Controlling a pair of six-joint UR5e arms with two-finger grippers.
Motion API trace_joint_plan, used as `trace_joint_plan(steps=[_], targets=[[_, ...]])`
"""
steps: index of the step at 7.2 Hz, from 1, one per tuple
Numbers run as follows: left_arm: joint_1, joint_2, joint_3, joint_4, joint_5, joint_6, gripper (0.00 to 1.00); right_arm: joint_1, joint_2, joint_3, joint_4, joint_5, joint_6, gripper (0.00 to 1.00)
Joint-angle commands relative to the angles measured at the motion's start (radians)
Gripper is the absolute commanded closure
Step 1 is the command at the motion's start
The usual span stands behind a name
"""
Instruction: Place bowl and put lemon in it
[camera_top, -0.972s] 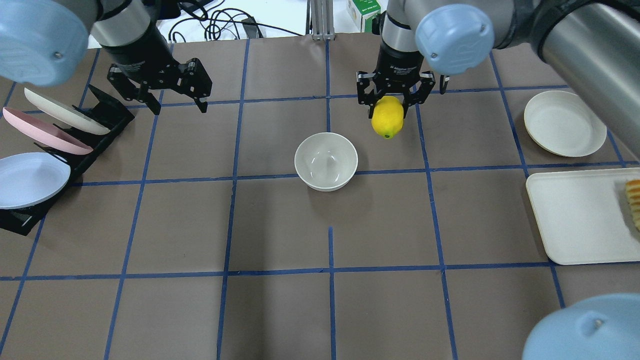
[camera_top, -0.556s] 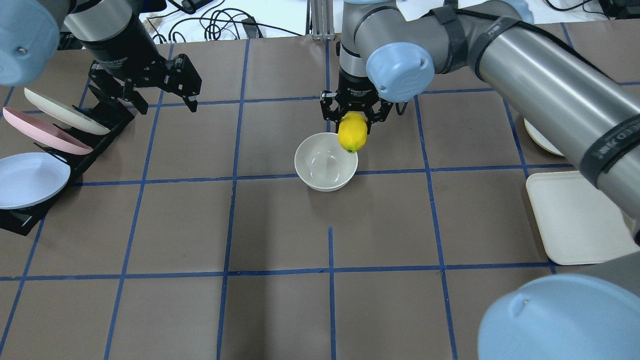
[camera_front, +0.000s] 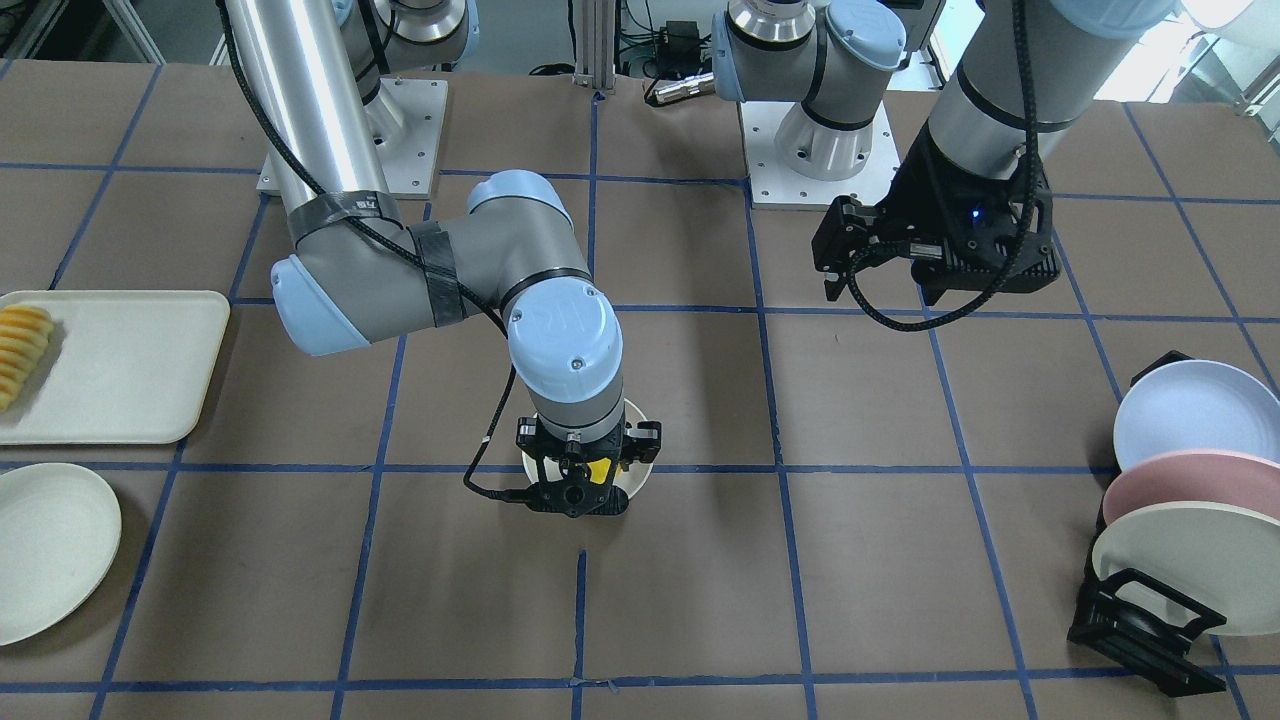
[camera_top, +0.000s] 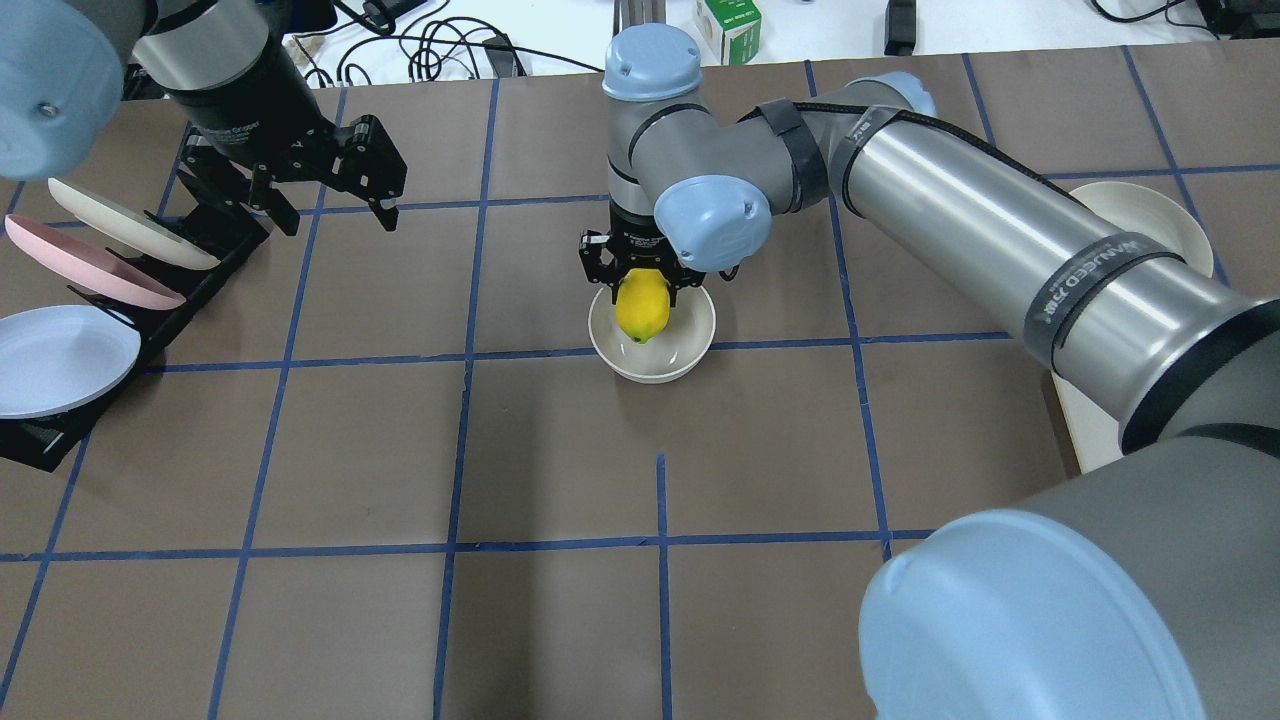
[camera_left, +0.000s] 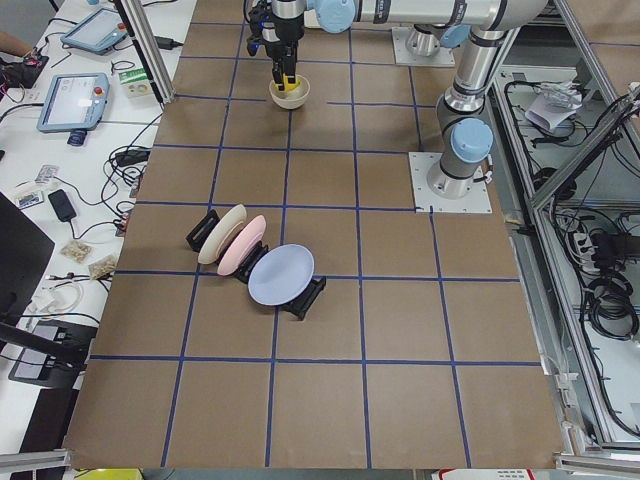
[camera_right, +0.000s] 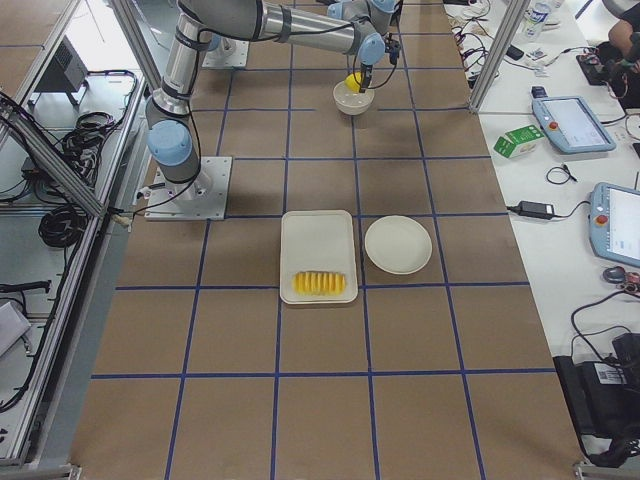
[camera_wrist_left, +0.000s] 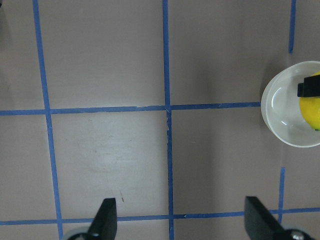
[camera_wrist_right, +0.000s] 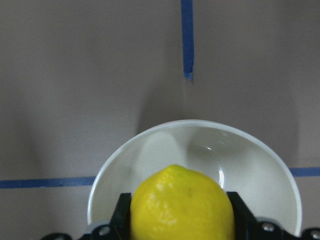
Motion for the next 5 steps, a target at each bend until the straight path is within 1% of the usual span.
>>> trace_joint_plan(steps=[1,3,4,5], targets=[[0.003,-0.005,-0.001,-0.002,0.002,-0.004,0.1,0.002,0.007,0.046,-0.043,0.0,0.001,1.0],[0.0,0.001,-0.001,-0.002,0.004,-0.004,0.09,0.002,0.027,0.052,-0.048,0.002,0.01,1.0],[0.0,0.001,-0.001,0.0,0.001,-0.002,0.09,0.002,0.03,0.055,-0.048,0.003,0.011,0.98],[0.0,0.0,-0.004,0.0,0.002,-0.002,0.1,0.002,0.032,0.055,-0.048,0.003,0.011,0.67]])
